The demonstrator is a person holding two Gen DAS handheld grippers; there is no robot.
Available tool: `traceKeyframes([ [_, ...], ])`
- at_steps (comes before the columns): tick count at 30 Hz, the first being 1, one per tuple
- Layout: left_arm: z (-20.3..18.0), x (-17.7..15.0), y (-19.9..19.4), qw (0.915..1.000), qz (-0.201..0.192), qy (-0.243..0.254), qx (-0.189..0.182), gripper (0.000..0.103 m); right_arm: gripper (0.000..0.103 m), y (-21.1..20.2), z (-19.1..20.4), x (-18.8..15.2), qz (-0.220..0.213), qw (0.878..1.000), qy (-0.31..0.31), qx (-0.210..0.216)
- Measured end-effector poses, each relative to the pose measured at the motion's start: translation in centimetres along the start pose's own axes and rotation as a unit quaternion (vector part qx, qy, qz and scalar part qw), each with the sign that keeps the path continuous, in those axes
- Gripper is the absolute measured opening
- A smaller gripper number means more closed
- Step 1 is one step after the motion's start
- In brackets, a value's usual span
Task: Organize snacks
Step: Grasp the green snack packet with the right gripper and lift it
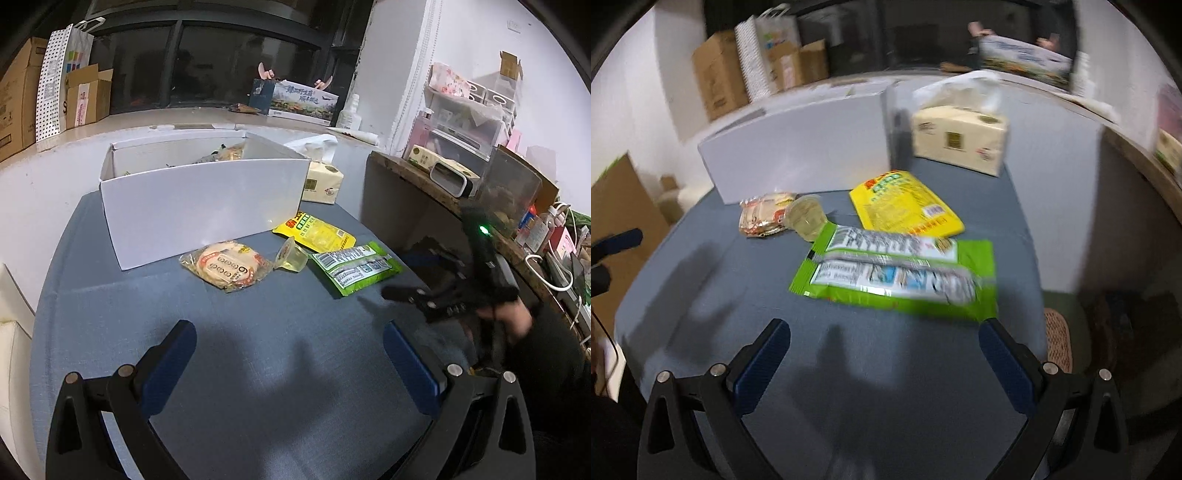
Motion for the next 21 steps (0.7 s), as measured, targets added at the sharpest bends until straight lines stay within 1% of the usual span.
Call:
traceKeyframes([
  [1,0.1,-0.1,0.0,1.0,0.002,0.0,-0.002,0.103,0.103,0.5,-0.1,0.4,0.01,1.0,-0.018,0.008],
  [2,0.2,-0.1,0.1,1.0,0.003,-0.001,-0.001,0.103,0.103,1.2,-0.4,1.3,0.038,0.998,-0.056,0.006],
  [3,0.3,-0.2,0.1,1.0,0.003,-0.002,0.0,0.103,0.103,1.5,-0.2,1.9,0.056,0.994,-0.098,0.005],
  [4,0.4,-0.2,0.3,1.0,0.005,-0.006,-0.003,0.103,0.103,1.7,0.1,2.2,0.066,0.989,-0.13,0.011],
  [5,0.6,-0.2,0.5,0.9999,0.007,-0.012,-0.007,0.103,0.103,2.0,0.4,2.8,0.075,0.981,-0.177,0.015],
  [7,0.8,-0.4,0.8,0.9998,0.01,-0.017,-0.008,0.103,0.103,2.7,0.4,4.0,0.09,0.969,-0.227,0.02],
  [8,0.9,-0.4,0.9,0.9997,0.011,-0.018,-0.01,0.103,0.103,3.1,0.3,4.4,0.095,0.966,-0.238,0.026],
  [9,0.9,-0.5,0.9,0.9997,0.012,-0.017,-0.011,0.103,0.103,3.6,0.0,5.0,0.105,0.964,-0.243,0.038],
  [11,1.0,-0.5,0.8,0.9997,0.011,-0.016,-0.011,0.103,0.103,4.9,-0.8,5.6,0.14,0.961,-0.228,0.075],
  [16,1.7,-0.6,1.2,0.9995,0.016,-0.026,-0.012,0.103,0.103,7.6,-1.4,5.3,0.183,0.949,-0.234,0.108],
  [18,1.9,-0.6,1.3,0.9993,0.017,-0.03,-0.012,0.103,0.103,8.1,-1.6,5.3,0.182,0.949,-0.229,0.116],
  [19,2.0,-0.6,1.4,0.9993,0.017,-0.031,-0.011,0.103,0.103,8.1,-1.9,5.4,0.175,0.953,-0.218,0.119],
  [21,2.1,-0.7,1.5,0.9992,0.019,-0.033,-0.011,0.103,0.103,8.1,-2.1,5.3,0.165,0.956,-0.213,0.119],
])
Point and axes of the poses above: each gripper's, at about its wrist camera, not at the fingertips, and y roughly the way its jaws point, z to its left, x to its top, the point moved 1 cm from there along y, roughly the way its jaws point, and after that the axes turned 6 degrees about x, right-handed, at the moved point
